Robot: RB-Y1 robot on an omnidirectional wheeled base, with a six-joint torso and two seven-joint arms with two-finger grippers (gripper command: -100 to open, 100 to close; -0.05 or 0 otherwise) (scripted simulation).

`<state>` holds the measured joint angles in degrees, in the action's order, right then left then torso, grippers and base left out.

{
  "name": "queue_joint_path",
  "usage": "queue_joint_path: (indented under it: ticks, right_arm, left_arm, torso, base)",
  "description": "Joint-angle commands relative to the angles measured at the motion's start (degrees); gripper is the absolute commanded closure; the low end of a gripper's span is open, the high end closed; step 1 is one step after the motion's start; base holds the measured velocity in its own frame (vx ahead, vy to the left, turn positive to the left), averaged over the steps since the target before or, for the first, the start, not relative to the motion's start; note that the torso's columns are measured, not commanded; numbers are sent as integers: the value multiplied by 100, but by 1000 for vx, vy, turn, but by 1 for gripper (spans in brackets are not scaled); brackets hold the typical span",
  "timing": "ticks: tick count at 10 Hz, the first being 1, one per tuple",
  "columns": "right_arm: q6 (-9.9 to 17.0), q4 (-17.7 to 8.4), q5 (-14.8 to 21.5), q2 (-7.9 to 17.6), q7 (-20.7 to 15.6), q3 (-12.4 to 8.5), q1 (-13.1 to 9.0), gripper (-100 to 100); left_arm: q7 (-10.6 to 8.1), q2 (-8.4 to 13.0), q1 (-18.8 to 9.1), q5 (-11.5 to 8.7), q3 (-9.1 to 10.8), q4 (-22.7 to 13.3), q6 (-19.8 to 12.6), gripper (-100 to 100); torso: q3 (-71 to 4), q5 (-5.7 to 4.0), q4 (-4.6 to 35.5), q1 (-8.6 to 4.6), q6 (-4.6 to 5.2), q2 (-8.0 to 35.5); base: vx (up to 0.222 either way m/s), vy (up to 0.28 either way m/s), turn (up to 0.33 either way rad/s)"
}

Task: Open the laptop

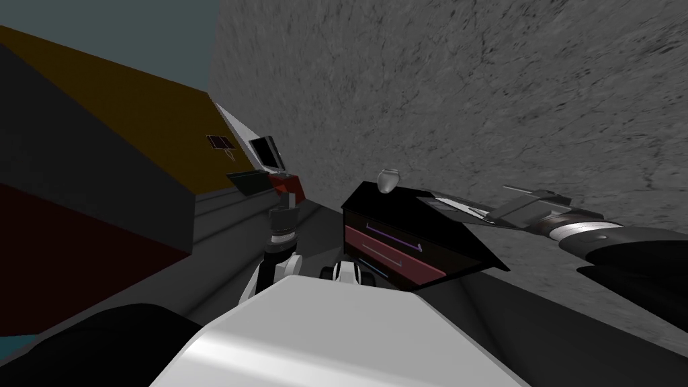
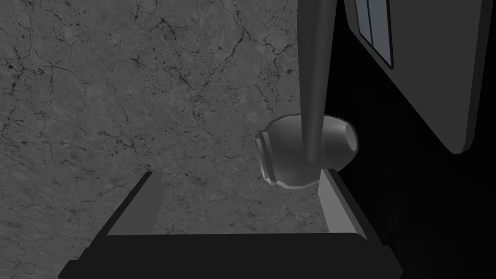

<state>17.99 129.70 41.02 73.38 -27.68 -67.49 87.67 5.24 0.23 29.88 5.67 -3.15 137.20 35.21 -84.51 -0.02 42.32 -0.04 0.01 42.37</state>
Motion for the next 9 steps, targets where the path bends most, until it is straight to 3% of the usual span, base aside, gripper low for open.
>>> queue_joint_path:
  ticks: [1,3,4,5,9]
  right_arm:
    - [-253,-93,-166,44,44,-350,103,-100]
    - [-443,-156,-303,64,73,-637,195,-100]
    - [-384,-135,-261,48,63,-555,169,-100]
    - [-404,-137,-268,47,66,-570,173,0]
    - [-402,-136,-267,47,66,-568,173,0]
  left_arm:
    - [0,0,0,0,0,0,0,0]
    - [0,0,0,0,0,0,0,0]
    - [0,0,0,0,0,0,0,0]
    - [0,0,0,0,0,0,0,0]
    - [0,0,-1,0,0,0,0,0]
  torso:
    - [-3,0,-2,0,-2,-4]
    - [-6,2,-3,4,-1,-9]
    - [-7,2,-4,4,-1,-10]
    - [-6,0,-4,2,-3,-8]
    - [-6,2,-3,5,-1,-8]
  base:
    - [20,14,-73]
    - [21,13,-81]
    - [10,4,-15]
    - [0,0,0]
    - [0,0,0]
